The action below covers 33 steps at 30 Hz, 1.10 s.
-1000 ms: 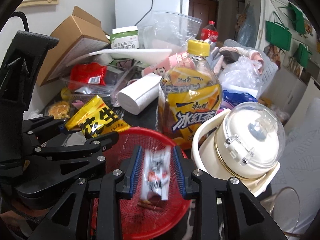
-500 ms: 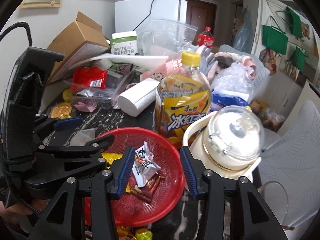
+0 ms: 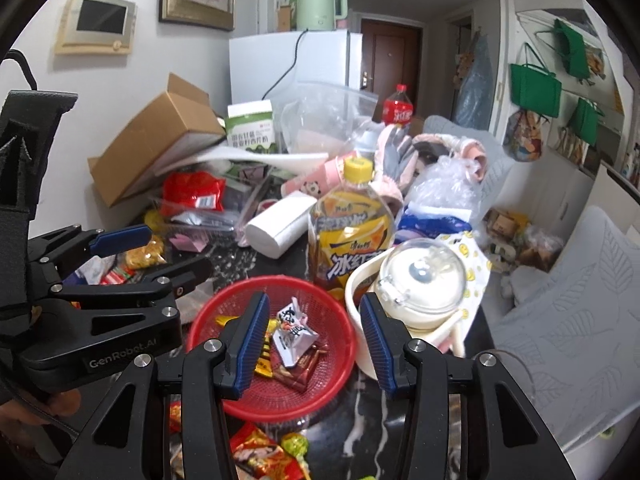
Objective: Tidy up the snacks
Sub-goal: 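Move the left gripper to the seaweed cracker bag while the right gripper approaches the green packet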
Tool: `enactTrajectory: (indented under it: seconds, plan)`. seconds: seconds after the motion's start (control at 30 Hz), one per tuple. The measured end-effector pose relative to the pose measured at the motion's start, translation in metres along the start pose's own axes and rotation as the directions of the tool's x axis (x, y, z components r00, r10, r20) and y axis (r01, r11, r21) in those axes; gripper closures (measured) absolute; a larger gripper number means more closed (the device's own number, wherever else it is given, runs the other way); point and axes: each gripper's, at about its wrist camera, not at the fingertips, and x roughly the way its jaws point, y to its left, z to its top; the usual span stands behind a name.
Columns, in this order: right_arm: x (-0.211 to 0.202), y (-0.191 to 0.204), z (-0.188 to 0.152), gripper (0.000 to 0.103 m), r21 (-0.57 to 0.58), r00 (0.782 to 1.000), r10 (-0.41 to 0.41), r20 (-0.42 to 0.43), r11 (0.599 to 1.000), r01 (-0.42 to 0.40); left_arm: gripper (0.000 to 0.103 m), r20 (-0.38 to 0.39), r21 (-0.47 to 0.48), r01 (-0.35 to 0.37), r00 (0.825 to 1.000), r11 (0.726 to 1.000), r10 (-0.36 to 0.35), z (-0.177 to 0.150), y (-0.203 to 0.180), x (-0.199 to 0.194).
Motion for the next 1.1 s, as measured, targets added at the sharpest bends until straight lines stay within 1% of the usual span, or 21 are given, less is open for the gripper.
enactTrajectory:
  seconds: [0.23, 0.37, 0.5, 0.57, 0.7, 0.77, 0.8, 0.97, 1.1]
  plan:
    - [-0.037, 0.000, -0.003, 0.052, -0.001, 0.999, -0.018, 0.049, 1.000, 0.018, 0.036, 0.054, 0.017, 0.010, 0.998, 1.000, -0.011, 0.001, -0.010, -0.037]
    - [-0.055, 0.000, -0.011, 0.048, -0.003, 0.998, -0.030, 0.064, 1.000, 0.030, 0.036, 0.079, 0.026, 0.030, 0.996, 0.999, -0.032, -0.005, -0.016, -0.056]
    - [-0.075, 0.001, -0.020, 0.047, -0.005, 0.996, -0.044, 0.079, 0.999, 0.045, 0.035, 0.093, 0.038, 0.053, 0.994, 0.998, -0.057, -0.013, -0.023, -0.071]
    - [-0.083, 0.002, -0.024, 0.041, -0.005, 0.995, -0.051, 0.088, 0.999, 0.052, 0.035, 0.094, 0.044, 0.064, 0.993, 0.997, -0.068, -0.017, -0.026, -0.078]
    - [-0.100, 0.004, -0.033, 0.039, -0.006, 0.993, -0.062, 0.105, 0.998, 0.063, 0.035, 0.095, 0.054, 0.090, 0.991, 0.995, -0.095, -0.026, -0.032, -0.090]
    - [-0.105, 0.006, -0.036, 0.032, -0.003, 0.992, -0.064, 0.111, 0.998, 0.065, 0.035, 0.096, 0.056, 0.100, 0.990, 0.993, -0.106, -0.031, -0.035, -0.095]
    - [-0.108, 0.006, -0.038, 0.031, -0.002, 0.991, -0.067, 0.114, 0.998, 0.067, 0.035, 0.096, 0.056, 0.106, 0.989, 0.993, -0.111, -0.033, -0.036, -0.097]
    - [-0.121, 0.009, -0.050, 0.028, 0.008, 0.990, -0.070, 0.122, 0.998, 0.069, 0.035, 0.084, 0.049, 0.131, 0.987, 0.990, -0.135, -0.046, -0.037, -0.107]
    - [-0.127, 0.012, -0.063, 0.028, 0.022, 0.991, -0.066, 0.114, 0.998, 0.064, 0.035, 0.084, 0.050, 0.140, 0.986, 0.989, -0.144, -0.055, -0.036, -0.114]
